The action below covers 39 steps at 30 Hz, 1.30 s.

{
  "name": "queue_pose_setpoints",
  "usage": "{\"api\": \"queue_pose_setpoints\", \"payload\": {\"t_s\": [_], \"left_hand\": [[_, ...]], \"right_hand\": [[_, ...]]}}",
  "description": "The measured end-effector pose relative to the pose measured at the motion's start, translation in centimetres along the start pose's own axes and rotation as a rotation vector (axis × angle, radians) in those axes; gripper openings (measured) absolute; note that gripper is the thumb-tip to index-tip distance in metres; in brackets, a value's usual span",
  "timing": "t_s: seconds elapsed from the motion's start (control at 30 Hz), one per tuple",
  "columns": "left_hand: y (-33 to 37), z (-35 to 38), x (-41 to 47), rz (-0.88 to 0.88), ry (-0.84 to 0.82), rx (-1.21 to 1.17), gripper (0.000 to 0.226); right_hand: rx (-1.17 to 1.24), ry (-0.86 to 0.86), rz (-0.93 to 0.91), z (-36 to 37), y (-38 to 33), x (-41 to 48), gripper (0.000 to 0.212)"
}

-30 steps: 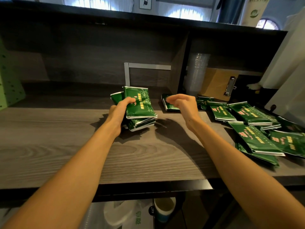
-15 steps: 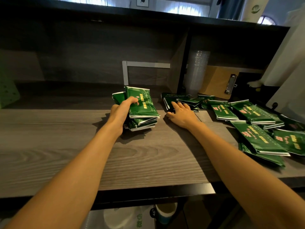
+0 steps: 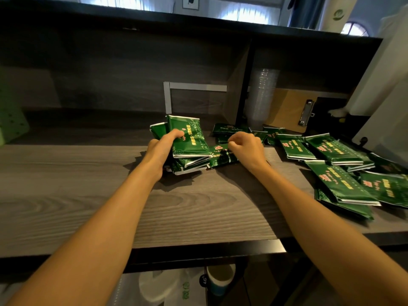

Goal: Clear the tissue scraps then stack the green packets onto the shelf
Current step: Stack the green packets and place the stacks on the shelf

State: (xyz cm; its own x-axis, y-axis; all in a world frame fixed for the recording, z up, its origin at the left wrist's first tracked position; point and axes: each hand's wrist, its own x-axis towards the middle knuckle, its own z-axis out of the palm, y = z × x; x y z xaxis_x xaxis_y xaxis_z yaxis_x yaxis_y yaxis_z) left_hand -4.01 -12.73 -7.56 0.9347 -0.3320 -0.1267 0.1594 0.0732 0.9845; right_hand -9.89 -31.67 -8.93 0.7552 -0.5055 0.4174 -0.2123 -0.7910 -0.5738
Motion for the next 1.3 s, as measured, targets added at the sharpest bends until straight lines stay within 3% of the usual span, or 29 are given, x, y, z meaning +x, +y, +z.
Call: {"api": "queue_pose_setpoints", "payload": {"t_s": [0.1,0.17,0.27,0.47,0.6,0.73,0.87,0.93,1.07,1.17,1.3], "left_hand": [[0.0,0.0,-0.1,0.001,-0.003,-0.003,0.03],[0.0,0.0,-0.1,0.007,-0.008,0.0,0.031],[0.1,0.0,-0.1,0.009,-0.012,0.004,0.03],[0.1,-0.2,0.0,0.016,-0.019,0.008,0.022],[0.0,-0.2,0.1,0.03,-0.003,-0.002,0.024],[-0.3,-0.4,0.5,0.091,0.075,-0.034,0.028],[-0.3,-0.8,1.1,0.182,0.247,-0.112,0.052],[-0.3,-0.8,1.1,0.224,0.275,-0.118,0.051],[0.0,-0.1,0.7,0.299,0.165,-0.097,0.049],[-0.1,0.5,0.4,0.374,0.044,-0.069,0.051],[-0.2,0.6,0.0,0.459,-0.137,-0.029,0.062]], "right_hand": [[-0.301,-0.159,0.074,0.5,-0.1,-0.1,0.072],[-0.365,-0.243,0.135,0.5,-0.5,-0.3,0.088],[-0.3,-0.282,0.168,0.4,-0.7,-0.3,0.095],[0.054,-0.275,0.239,-0.5,-0.7,0.3,0.098],[0.182,-0.274,0.302,-1.0,-0.8,0.2,0.094],[0.667,-0.097,0.458,-1.2,-0.3,0.7,0.083],[1.134,0.01,0.604,-2.0,0.2,1.3,0.021],[1.244,-0.09,0.545,-2.1,0.1,0.8,0.012],[1.239,-0.369,0.255,-1.8,-1.5,-0.5,0.018],[1.183,-0.352,0.066,-1.6,-2.8,-1.0,0.026],[1.156,-0.363,0.006,-1.3,-3.5,-1.6,0.036]]}}
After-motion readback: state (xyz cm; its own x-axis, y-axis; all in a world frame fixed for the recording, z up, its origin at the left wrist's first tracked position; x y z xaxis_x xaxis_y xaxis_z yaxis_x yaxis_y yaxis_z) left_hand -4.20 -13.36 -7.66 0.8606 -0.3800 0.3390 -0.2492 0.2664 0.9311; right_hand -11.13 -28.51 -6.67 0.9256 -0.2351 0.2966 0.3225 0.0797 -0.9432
